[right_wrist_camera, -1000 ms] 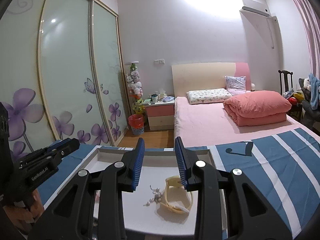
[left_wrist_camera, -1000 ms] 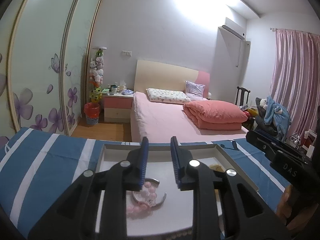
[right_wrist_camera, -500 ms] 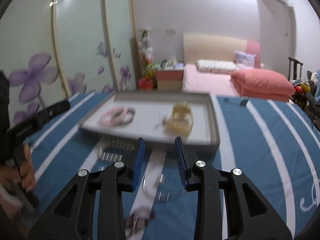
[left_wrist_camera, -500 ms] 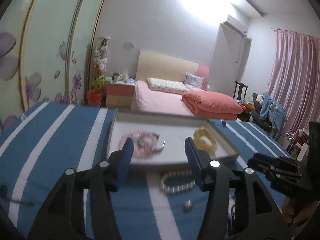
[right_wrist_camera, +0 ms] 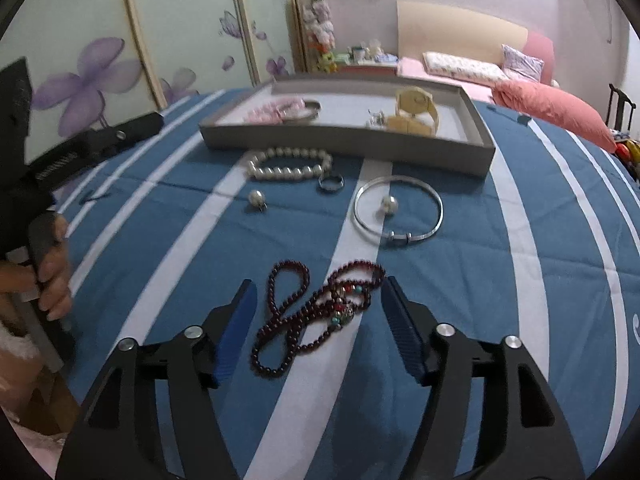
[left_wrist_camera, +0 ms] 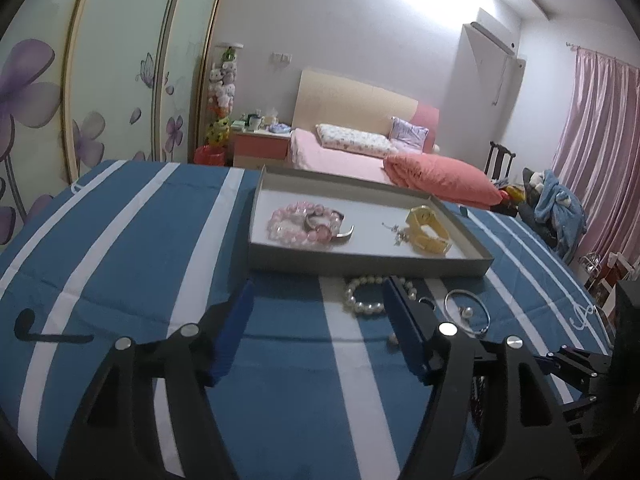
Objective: Organize jewelry
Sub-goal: 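Grasp the dark red bead strand with the right tool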
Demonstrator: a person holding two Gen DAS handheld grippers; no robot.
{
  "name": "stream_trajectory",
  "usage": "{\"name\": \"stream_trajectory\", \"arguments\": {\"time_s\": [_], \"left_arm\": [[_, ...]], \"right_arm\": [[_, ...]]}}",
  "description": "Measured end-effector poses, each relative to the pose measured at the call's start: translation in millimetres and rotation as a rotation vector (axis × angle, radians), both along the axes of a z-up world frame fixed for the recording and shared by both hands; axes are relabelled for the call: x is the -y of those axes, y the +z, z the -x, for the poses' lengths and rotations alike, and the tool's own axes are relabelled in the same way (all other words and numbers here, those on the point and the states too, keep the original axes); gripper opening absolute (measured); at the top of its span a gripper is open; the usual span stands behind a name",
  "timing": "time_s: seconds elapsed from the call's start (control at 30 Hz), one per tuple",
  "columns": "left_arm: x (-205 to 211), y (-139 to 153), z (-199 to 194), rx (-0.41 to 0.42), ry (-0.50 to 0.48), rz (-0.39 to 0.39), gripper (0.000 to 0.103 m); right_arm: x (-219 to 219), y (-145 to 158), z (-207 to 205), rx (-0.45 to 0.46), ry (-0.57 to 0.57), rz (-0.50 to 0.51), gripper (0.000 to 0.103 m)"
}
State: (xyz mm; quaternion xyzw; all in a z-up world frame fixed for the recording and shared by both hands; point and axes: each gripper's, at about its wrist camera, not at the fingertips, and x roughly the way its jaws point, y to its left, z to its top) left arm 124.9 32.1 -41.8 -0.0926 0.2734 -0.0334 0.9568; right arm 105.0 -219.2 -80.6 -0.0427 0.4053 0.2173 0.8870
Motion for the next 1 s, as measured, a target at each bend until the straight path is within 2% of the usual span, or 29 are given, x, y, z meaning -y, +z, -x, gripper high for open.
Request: {"name": "stream_trajectory", "arguments": {"time_s": [0.13, 0.23, 0.3, 0.33, 0.37, 0.43, 0.6, 0.83, 1.0], "left_arm": [[-1.2, -4.5, 1.2, -0.022, 0.006, -0.001, 0.068], [-0.8, -6.7, 0.4, -0.035, 0.005, -0.003, 0.068], [1.1, -8.1, 0.6, -0.04, 0.0, -0.006, 0.068], [2.4, -8.8, 0.2, -0.042, -0.004, -0.008, 0.068], [4.6, -9.6, -0.6, -0.048, -0.009, -0.012, 0.068], [10.0, -11.6, -2.8, -0.063, -0.024, -0.021, 0.068], [26.1, -17.6, -10.7, -0.109, -0.074, -0.036, 0.068], [59.9, -32.3, -24.5, -0.211, -0.166, -0.098, 0.07], [81.5, -45.1, -39.3, -0.282, -0.18, -0.133, 0.067]], "right_arm": [[-6.2, -7.7, -1.8, -0.035, -0.019, 0.043, 0.073], [-12.5, -9.7, 4.8, -0.007, -0.008, 0.086, 0.07], [-11.3, -8.0, 4.8, -0.003, -0.013, 0.08, 0.06], [-10.2, -7.2, 4.4, -0.002, -0.019, 0.076, 0.046], [-7.8, -6.3, 2.6, -0.006, -0.027, 0.071, 0.026], [-2.5, -5.8, -1.1, -0.015, -0.039, 0.06, 0.013], [9.4, -5.7, -1.4, 0.01, -0.08, 0.087, 0.013], [65.4, -5.6, -27.7, -0.018, -0.313, 0.081, 0.012], [71.9, -6.5, -30.4, -0.024, -0.329, 0.069, 0.012]]}}
